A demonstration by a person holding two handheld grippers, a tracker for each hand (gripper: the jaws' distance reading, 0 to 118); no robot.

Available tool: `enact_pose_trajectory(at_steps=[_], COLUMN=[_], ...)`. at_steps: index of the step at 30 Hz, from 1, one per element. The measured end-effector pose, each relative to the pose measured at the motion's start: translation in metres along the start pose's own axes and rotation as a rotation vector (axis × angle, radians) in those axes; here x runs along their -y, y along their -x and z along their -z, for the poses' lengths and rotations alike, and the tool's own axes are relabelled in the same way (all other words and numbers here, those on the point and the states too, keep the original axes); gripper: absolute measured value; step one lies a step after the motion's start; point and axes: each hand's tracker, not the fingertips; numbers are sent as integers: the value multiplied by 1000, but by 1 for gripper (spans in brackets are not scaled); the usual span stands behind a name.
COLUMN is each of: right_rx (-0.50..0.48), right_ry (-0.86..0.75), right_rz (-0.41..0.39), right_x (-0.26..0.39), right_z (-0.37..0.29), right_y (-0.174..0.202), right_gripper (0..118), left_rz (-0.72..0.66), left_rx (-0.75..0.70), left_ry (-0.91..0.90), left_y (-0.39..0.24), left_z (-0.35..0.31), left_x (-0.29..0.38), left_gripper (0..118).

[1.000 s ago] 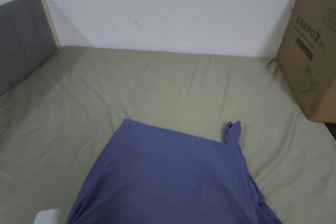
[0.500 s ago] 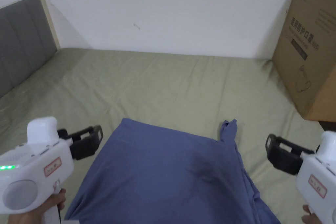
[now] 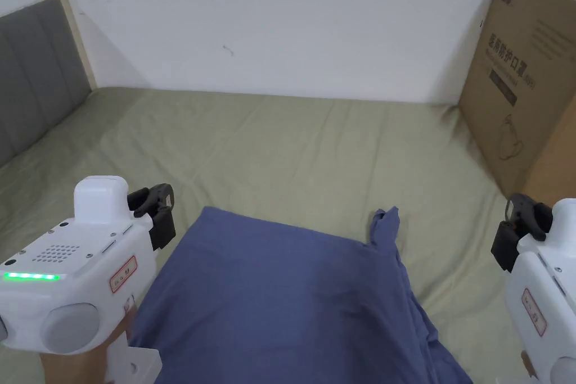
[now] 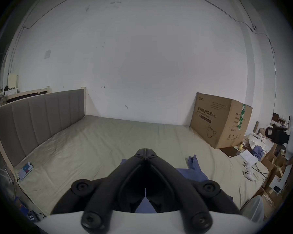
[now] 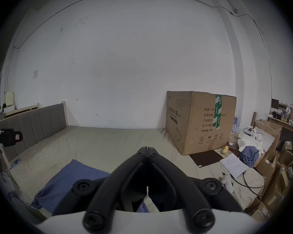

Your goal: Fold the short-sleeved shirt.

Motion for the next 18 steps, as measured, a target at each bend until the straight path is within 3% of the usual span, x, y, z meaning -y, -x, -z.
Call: enact_pose_trajectory(at_steps=[5,11,13,15,16,18], right_rx=[-20,-24,-19,-12,-9,-2], right_ry=[21,62,85,111,127,155], right_rz=[18,20,24,27,27,25], right_x=[3,14,19,26,29,37], right_z=[17,64,83,101,112,129], right_y=[-2,-4,-3,-3,-2,-2], right_gripper=[0,0,0,0,0,0], left_rz=[0,-23,-71,-91,-79,-43], left_rx=[17,52,54,30,5,-68], left_ry=[102,349,457,530,568,625], left_y=[6,28,38,51,56,62], left_z=[40,153,202,249,273,311], left_x=[1,1,9,18,24,37], left_gripper=[0,0,13,17,27,77])
